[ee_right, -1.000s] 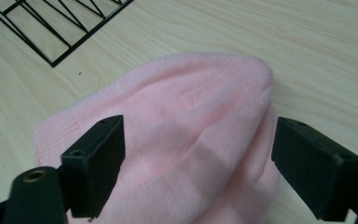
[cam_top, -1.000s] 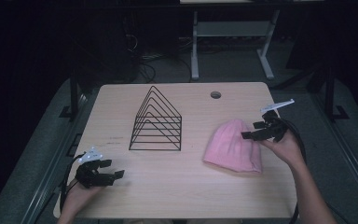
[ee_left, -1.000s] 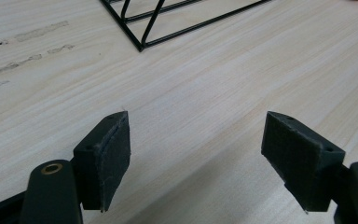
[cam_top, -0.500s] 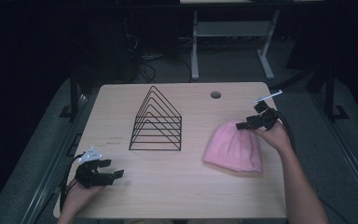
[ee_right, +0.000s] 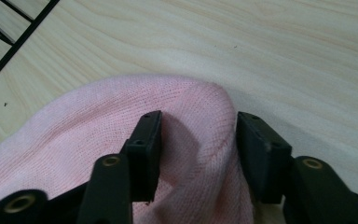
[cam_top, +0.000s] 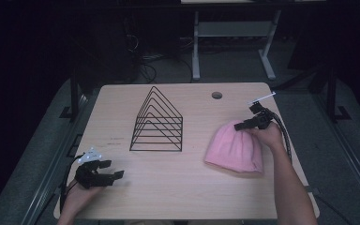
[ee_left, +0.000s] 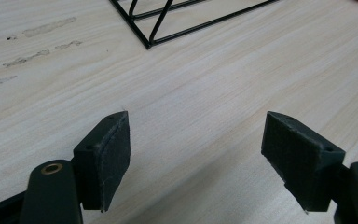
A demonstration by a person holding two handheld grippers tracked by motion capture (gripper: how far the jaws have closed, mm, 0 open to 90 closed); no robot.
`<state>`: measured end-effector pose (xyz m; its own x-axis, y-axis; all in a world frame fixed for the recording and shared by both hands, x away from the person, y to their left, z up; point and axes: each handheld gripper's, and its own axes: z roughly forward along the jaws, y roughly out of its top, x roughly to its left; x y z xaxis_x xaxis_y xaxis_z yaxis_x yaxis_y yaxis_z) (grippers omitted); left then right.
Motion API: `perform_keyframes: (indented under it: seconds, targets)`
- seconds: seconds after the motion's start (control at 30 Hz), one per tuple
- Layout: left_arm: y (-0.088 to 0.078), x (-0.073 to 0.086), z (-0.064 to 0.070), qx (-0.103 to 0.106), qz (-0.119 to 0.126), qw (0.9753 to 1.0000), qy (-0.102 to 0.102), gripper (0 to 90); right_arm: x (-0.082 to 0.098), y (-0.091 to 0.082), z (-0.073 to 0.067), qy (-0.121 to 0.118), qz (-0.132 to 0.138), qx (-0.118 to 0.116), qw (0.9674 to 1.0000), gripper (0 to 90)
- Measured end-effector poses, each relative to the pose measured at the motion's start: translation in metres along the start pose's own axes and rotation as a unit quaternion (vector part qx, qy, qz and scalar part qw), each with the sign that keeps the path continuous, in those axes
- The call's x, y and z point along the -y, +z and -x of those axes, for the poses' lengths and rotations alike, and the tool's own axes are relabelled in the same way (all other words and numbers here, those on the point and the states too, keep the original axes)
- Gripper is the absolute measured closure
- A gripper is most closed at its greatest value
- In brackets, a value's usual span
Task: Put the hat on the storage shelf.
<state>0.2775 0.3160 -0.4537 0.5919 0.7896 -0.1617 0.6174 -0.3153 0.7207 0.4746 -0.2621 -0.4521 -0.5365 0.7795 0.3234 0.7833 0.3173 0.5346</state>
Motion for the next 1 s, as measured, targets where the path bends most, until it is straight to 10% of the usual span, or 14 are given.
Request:
perform_keyframes:
  seconds: [0.33, 1.0]
  targets:
    - [0.001, -0.001, -0.001, 0.005, 0.000, 1.0000, -0.001, 23.4, 0.003, 0.003, -0.003, -0.005, 0.012, -0.014, 0.9998, 74.5]
    - [0.000, -0.002, 0.003, 0.008, 0.004, 0.9999, 0.009, 23.5, 0.004, -0.055, -0.054, -0.077, 0.069, -0.006, 0.9946, 77.5]
